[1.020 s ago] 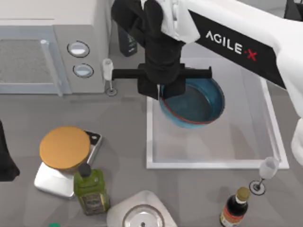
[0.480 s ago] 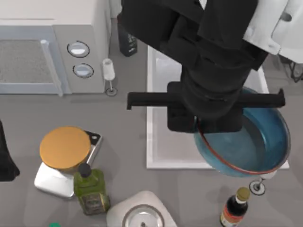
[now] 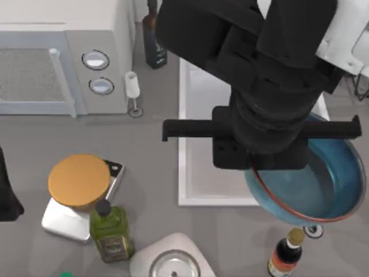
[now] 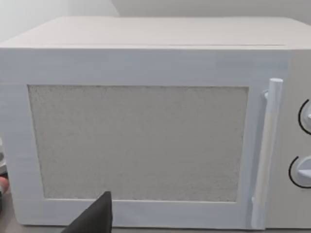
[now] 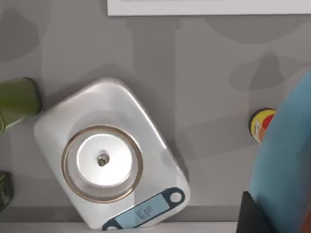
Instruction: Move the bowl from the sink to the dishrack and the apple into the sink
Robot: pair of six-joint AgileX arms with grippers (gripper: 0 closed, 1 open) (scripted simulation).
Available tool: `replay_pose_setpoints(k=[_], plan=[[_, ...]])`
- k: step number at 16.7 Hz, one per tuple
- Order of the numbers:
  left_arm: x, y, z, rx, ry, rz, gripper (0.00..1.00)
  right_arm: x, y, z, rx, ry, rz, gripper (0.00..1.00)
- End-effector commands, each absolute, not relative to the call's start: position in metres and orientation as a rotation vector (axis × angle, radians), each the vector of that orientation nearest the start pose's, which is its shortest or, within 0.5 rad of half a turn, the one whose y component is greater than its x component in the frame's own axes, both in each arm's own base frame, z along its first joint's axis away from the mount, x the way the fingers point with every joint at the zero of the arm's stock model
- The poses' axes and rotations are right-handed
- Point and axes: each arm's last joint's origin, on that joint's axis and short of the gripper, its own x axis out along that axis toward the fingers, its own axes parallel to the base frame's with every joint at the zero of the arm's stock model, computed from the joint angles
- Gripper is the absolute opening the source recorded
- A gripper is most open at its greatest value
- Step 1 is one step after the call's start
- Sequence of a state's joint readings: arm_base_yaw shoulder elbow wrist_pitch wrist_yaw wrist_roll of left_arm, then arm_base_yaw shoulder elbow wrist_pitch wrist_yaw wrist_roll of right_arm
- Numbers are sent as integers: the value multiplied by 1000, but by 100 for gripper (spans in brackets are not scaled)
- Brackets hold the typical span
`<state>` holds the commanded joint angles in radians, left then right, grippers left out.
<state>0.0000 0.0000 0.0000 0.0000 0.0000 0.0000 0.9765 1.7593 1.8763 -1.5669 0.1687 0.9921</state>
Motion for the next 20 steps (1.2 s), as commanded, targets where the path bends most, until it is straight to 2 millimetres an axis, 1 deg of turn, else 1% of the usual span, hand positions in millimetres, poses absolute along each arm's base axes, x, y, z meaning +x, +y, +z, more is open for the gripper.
replay_pose_setpoints(k=[2,4,8,11,15,20], plan=[[106,-1,160,0,0,0,100,194,261,352,68,1348,0,0],[106,-1,160,0,0,0,100,215,247,354,141,1318,15,0],[106,-1,160,0,0,0,100,264,199,361,304,1189,48,0],[106,-1,160,0,0,0,100,290,164,367,383,1078,69,0],[106,-1,160,0,0,0,100,314,116,376,440,919,90,0],[106,-1,160,0,0,0,100,330,58,390,448,702,104,0]])
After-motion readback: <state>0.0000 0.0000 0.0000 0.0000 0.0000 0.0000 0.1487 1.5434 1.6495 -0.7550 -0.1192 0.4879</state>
